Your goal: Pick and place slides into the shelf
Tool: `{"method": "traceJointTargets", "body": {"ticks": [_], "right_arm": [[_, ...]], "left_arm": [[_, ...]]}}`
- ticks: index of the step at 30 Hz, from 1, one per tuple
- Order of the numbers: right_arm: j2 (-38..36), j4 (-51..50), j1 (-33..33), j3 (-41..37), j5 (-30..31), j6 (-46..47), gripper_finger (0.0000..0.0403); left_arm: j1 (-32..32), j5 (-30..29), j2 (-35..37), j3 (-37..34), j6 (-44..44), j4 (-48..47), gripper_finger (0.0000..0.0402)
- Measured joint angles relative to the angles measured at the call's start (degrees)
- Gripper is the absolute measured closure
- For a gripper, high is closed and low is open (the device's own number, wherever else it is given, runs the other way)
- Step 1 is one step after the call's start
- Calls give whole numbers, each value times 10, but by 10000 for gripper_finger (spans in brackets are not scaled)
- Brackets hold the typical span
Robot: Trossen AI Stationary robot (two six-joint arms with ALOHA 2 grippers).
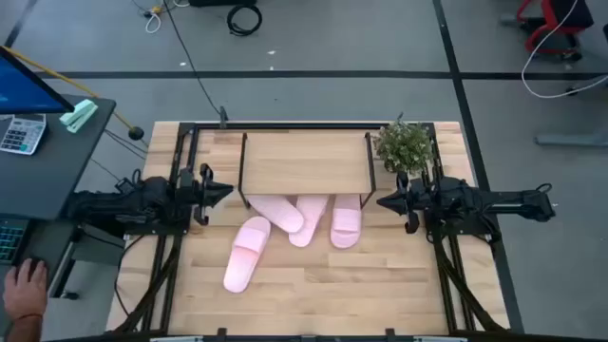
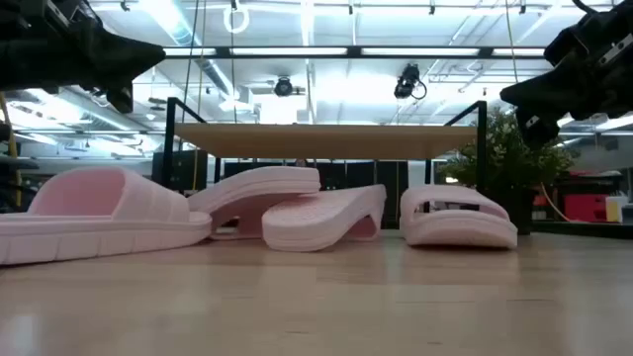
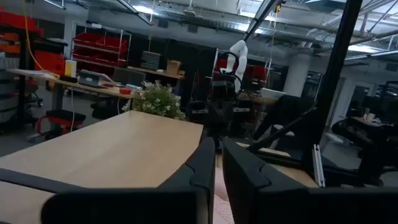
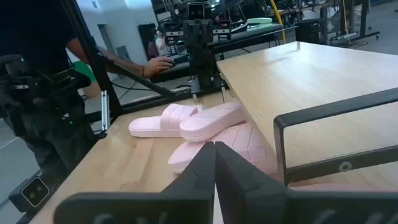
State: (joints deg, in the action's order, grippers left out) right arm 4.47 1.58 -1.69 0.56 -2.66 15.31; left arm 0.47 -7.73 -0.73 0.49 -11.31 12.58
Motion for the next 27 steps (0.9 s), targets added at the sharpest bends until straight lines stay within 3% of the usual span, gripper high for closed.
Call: {"method": "traceJointTargets", "body": {"ticks": [27], "right_arm": [[0,0,0,0,0,0,389]], "left_arm": [[0,0,0,0,0,0,365]]}}
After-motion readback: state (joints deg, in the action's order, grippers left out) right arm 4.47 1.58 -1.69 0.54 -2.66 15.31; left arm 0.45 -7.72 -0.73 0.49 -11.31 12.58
